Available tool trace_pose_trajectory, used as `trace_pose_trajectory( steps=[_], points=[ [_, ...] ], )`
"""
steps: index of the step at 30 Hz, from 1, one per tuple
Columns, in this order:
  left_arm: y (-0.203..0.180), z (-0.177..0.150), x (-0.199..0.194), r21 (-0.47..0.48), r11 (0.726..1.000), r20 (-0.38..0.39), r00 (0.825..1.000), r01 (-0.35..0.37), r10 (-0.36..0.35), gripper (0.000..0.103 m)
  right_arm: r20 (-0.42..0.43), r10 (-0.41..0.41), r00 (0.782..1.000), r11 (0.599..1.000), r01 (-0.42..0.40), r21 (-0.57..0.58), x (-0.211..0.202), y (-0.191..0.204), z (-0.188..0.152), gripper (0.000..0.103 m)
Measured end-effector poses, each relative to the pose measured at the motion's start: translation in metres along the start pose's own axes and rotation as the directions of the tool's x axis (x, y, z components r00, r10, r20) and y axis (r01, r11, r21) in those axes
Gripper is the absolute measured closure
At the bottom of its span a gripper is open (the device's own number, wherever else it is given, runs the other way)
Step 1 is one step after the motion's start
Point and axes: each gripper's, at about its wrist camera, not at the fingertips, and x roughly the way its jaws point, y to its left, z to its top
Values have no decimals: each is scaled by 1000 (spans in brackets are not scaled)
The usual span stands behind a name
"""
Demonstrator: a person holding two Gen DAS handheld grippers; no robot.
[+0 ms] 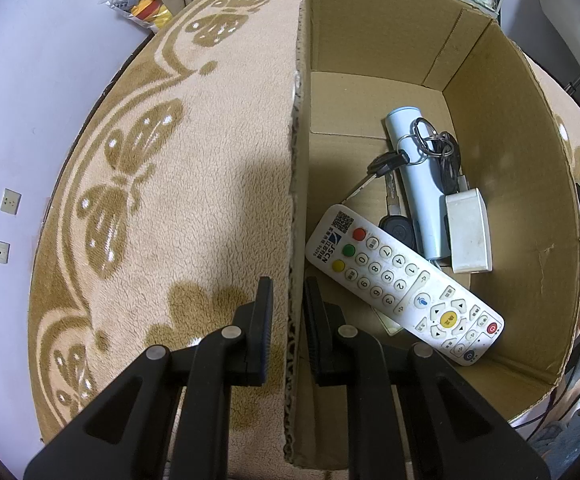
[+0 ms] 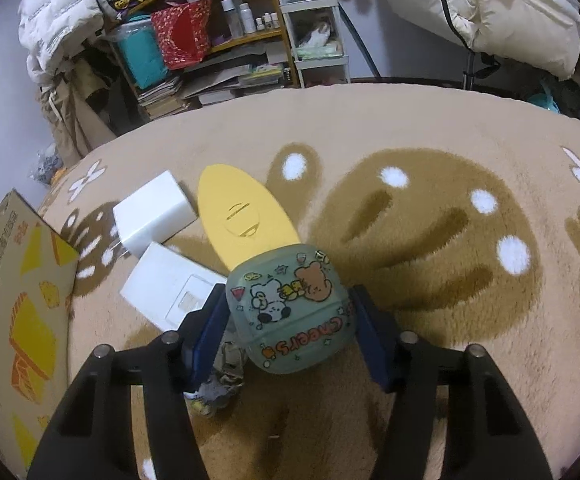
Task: Organize rigid objects
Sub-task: 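Move the right tool back to the pile and grasp the mint-green cartoon tin, then carry the mint-green tin into the box with the right tool and release it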
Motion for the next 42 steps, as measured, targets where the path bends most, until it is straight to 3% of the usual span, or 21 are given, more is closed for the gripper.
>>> trace_pose_trajectory(
  steps=[10, 14, 22, 31, 36, 42],
  points=[
    [0, 0, 0, -3, 1000, -1, 1000, 4, -4, 88, 72, 107, 992, 990, -99, -101, -33, 50, -1, 38],
    [-1, 0, 0, -1, 1000, 0, 1000, 3, -3, 88, 117, 215, 970, 967, -195, -163, -56, 84, -2, 38],
    [-1, 0, 0, 2, 1000, 1, 1000, 0, 0, 88, 197, 353, 915, 910, -286, -301, -111, 144, -7, 38],
    [-1, 0, 0, 1, 1000, 2, 1000, 2, -2, 88, 208, 454, 866, 847, -346, -404, -152, 186, -17, 38],
    [-1, 0, 0, 0, 1000, 1, 1000, 2, -2, 88, 174, 475, 863, 820, -362, -444, -154, 204, -27, 38],
    [-1, 0, 0, 2, 1000, 3, 1000, 0, 0, 88, 104, 429, 897, 822, -340, -458, -128, 209, -41, 38]
  ],
)
